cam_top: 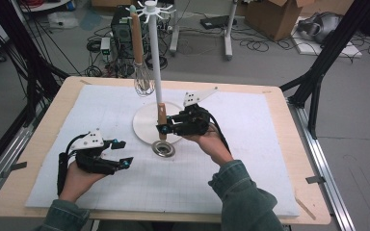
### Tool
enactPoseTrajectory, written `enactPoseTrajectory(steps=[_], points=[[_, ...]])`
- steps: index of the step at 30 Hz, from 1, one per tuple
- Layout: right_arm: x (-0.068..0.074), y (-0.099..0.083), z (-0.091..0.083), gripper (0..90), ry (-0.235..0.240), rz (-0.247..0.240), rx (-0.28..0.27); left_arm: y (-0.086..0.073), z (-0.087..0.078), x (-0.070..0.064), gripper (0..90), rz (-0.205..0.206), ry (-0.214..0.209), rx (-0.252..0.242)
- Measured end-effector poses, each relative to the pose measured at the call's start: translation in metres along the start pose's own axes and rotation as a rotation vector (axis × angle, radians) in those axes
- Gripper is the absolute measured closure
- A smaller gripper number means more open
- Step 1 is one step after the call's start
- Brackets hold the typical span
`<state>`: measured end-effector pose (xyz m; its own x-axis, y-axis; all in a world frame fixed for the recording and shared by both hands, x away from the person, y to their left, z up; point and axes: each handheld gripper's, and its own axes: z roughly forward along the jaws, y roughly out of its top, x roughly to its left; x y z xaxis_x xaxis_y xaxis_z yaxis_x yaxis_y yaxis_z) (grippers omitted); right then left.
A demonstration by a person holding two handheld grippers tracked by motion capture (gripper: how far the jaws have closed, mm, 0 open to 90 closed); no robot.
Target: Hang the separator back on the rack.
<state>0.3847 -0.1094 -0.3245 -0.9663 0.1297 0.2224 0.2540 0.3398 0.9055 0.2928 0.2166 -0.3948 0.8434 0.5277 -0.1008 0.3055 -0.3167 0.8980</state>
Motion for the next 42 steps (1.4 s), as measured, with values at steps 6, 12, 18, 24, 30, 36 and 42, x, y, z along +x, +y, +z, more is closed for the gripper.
enactPoseTrajectory(steps=[6,12,18,24,30,36,42], points=[[-0.006,0.014,-0.002,72.3,0.009,-0.017,0.023,-0.010,-0.009,0.006,23.8,-0.013,0.039,-0.002],[-0.009,0.033,-0.005,72.3,0.016,-0.039,0.032,-0.019,-0.009,0.009,17.7,-0.023,0.064,0.014],[-0.009,0.051,-0.008,72.3,0.024,-0.073,0.033,-0.024,-0.008,0.011,10.6,-0.028,0.081,0.031],[-0.011,0.064,-0.012,72.3,0.016,-0.085,0.024,-0.025,-0.008,0.011,8.7,-0.027,0.091,0.039],[-0.012,0.077,-0.017,72.3,0.004,-0.094,0.012,-0.027,-0.007,0.012,6.3,-0.031,0.099,0.048],[-0.013,0.094,-0.021,72.3,-0.003,-0.112,0.000,-0.027,-0.010,0.014,6.3,-0.029,0.104,0.046],[-0.014,0.109,-0.022,72.3,-0.004,-0.119,-0.011,-0.028,-0.011,0.015,6.2,-0.033,0.110,0.047]])
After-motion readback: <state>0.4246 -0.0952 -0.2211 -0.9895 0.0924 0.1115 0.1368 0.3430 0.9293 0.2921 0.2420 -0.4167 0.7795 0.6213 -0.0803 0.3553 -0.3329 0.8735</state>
